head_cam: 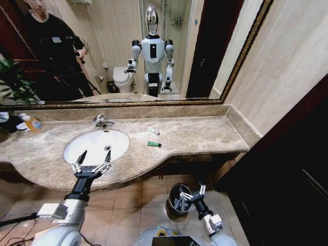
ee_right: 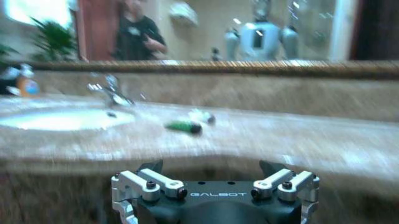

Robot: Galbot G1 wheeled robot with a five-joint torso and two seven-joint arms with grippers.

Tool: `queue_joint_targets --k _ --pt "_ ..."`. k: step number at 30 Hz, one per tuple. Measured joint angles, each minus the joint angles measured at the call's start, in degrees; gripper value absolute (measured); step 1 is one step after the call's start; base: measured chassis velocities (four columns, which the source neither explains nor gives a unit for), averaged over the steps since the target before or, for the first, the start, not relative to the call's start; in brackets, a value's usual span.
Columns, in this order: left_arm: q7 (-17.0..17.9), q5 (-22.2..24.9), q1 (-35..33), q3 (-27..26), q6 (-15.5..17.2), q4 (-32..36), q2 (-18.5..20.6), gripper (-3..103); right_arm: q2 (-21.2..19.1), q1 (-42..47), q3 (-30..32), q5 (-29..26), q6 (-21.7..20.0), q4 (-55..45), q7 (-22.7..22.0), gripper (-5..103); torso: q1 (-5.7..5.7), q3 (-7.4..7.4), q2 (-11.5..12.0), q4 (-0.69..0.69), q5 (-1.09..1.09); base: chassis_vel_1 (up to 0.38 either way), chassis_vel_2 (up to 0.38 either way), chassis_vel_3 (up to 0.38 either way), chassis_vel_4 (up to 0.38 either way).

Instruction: Pick up the trash from the sink and place it in the trash bin.

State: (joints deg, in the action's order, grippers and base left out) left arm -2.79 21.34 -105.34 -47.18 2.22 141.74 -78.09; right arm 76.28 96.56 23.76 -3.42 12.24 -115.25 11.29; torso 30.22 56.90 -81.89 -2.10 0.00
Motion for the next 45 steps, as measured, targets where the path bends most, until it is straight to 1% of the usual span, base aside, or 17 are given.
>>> queue_joint_targets --k 1,3,4,8,9,12,13,17,22,24,26,28,30,39,41,44,45 --pt "0.0 0.0 0.0 0.0 0.0 0.0 0.0 100 0.0 0.0 0.0 0.0 0.0 0.0 0.0 100 0.0 0.0 0.0 0.0 0.0 0.0 0.0 0.0 0.0" --pt "0.0 0.0 0.0 0.0 0.0 0.0 0.0 100 -1.3 -5.5 -0.2 -1.8 -3.3 -0.5 2.4 100 0.01 0.0 0.0 -0.01 0.0 0.0 0.0 0.0 0.0" --pt "0.0 0.0 0.0 0.0 0.0 0.0 0.0 100 -1.3 -5.5 -0.2 -1.8 -3.3 -0.5 2.4 100 0.01 0.0 0.0 -0.01 0.0 0.0 0.0 0.0 0.0" --pt "0.0 0.0 0.0 0.0 0.0 0.0 0.0 100 -5.5 -16.5 -2.1 -6.9 -13.0 0.1 5.1 100 0.01 0.01 0.0 -0.01 0.0 0.0 0.0 0.0 0.0" --pt "0.0 0.0 0.0 0.0 0.0 0.0 0.0 100 -5.5 -16.5 -2.1 -6.9 -13.0 0.1 5.1 100 0.01 0.01 0.0 -0.01 0.0 0.0 0.0 0.0 0.0" --pt "0.0 0.0 0.0 0.0 0.0 0.0 0.0 100 -8.7 -24.4 -4.1 -10.8 -19.5 3.0 7.0 100 0.01 0.01 0.0 -0.01 0.01 0.0 0.0 0.0 0.0" --pt "0.0 0.0 0.0 0.0 0.0 0.0 0.0 100 -8.7 -24.4 -4.1 -10.8 -19.5 3.0 7.0 100 0.01 0.01 0.0 -0.01 0.01 0.0 0.0 0.0 0.0" --pt "0.0 0.0 0.0 0.0 0.0 0.0 0.0 100 -11.3 -35.1 -5.8 -12.6 -22.7 11.2 11.3 100 0.02 0.02 0.0 -0.01 0.0 0.0 0.0 0.0 0.0" --pt "0.0 0.0 0.0 0.0 0.0 0.0 0.0 100 -12.3 -40.9 -7.7 -13.8 -24.6 15.7 14.6 100 0.02 0.02 0.0 -0.01 0.01 0.0 0.0 0.0 0.0" --pt "0.0 0.0 0.0 0.0 0.0 0.0 0.0 100 -12.9 -45.5 -10.0 -14.2 -26.1 18.8 17.8 100 0.02 0.01 0.0 -0.01 0.01 0.0 0.0 0.0 0.0" --pt "0.0 0.0 0.0 0.0 0.0 0.0 0.0 100 -13.0 -46.4 -10.5 -14.3 -26.6 19.2 18.0 100 0.02 0.01 0.0 -0.01 0.01 0.0 0.0 0.0 0.0" --pt "0.0 0.0 0.0 0.0 0.0 0.0 0.0 100 -13.0 -50.1 -13.6 -15.0 -29.0 20.8 18.3 100 0.02 0.01 0.0 -0.01 0.0 0.0 0.0 0.0 0.0" --pt "0.0 0.0 0.0 0.0 0.0 0.0 0.0 100 -13.0 -51.7 -15.1 -15.1 -30.0 21.4 18.5 100 0.02 0.01 0.0 -0.01 0.0 0.0 0.0 0.0 0.0" --pt "0.0 0.0 0.0 0.0 0.0 0.0 0.0 100 -11.9 -56.8 -20.4 -15.3 -31.6 26.5 19.4 100 0.02 0.01 0.0 -0.01 0.0 0.0 0.0 0.0 0.0" --pt "0.0 0.0 0.0 0.0 0.0 0.0 0.0 100 -11.9 -57.1 -21.1 -15.3 -31.7 27.0 19.3 103 0.01 0.01 0.0 -0.01 0.0 0.0 0.0 0.0 0.0" --pt "0.0 0.0 0.0 0.0 0.0 0.0 0.0 100 -11.8 -58.2 -22.7 -15.3 -31.9 28.4 19.1 95 0.01 0.0 0.0 -0.01 0.0 0.0 0.0 0.0 0.0" --pt "0.0 0.0 0.0 0.0 0.0 0.0 0.0 100 -11.8 -58.2 -22.7 -15.3 -31.9 28.4 19.1 95 0.01 0.0 0.0 -0.01 0.0 0.0 0.0 0.0 0.0"
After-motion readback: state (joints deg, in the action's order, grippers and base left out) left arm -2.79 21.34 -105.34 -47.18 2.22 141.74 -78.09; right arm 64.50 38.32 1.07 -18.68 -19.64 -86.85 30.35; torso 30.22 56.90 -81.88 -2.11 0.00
